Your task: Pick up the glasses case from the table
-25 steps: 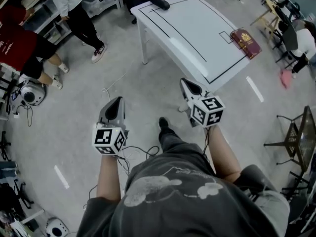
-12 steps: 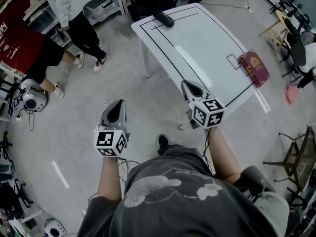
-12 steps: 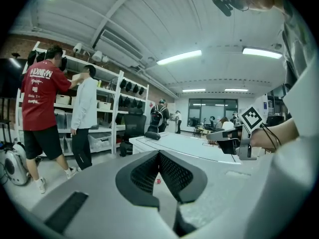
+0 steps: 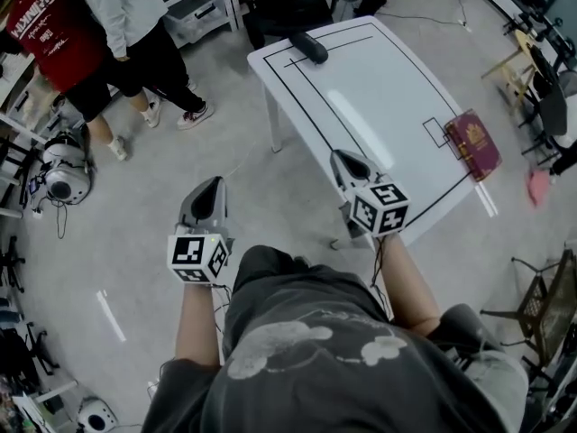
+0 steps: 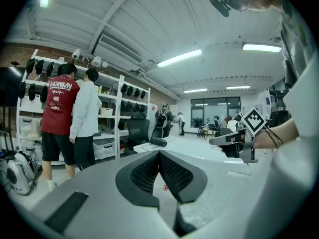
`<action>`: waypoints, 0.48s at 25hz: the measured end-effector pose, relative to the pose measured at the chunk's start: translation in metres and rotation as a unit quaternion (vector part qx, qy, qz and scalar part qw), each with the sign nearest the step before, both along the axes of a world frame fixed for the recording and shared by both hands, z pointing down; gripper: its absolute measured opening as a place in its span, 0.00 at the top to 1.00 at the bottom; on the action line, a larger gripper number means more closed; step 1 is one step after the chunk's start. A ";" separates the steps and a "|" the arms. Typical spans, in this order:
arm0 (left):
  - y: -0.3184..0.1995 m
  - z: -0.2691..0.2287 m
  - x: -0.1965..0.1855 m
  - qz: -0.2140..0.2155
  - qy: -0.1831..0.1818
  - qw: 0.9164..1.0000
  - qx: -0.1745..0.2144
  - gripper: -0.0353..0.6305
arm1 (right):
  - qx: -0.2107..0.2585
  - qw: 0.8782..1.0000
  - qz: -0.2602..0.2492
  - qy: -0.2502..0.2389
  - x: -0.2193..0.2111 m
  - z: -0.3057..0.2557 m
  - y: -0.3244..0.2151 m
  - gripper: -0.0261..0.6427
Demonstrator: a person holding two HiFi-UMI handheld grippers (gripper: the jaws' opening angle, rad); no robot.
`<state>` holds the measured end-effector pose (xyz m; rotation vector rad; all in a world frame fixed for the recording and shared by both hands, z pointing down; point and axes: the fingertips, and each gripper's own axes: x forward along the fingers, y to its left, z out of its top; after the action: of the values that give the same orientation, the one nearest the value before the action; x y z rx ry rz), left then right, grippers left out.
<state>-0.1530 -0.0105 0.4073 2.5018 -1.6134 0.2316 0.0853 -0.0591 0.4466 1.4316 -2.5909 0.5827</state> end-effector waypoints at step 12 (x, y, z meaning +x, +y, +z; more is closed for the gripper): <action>-0.077 0.019 -0.020 0.016 0.016 1.000 -0.004 0.94 | -0.001 1.000 0.012 0.014 -0.019 0.010 -0.064 0.96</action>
<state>-0.1734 -0.0873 0.4262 2.5143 -1.5583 0.1988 0.0661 -0.1232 0.4568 1.4617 -2.5535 0.5648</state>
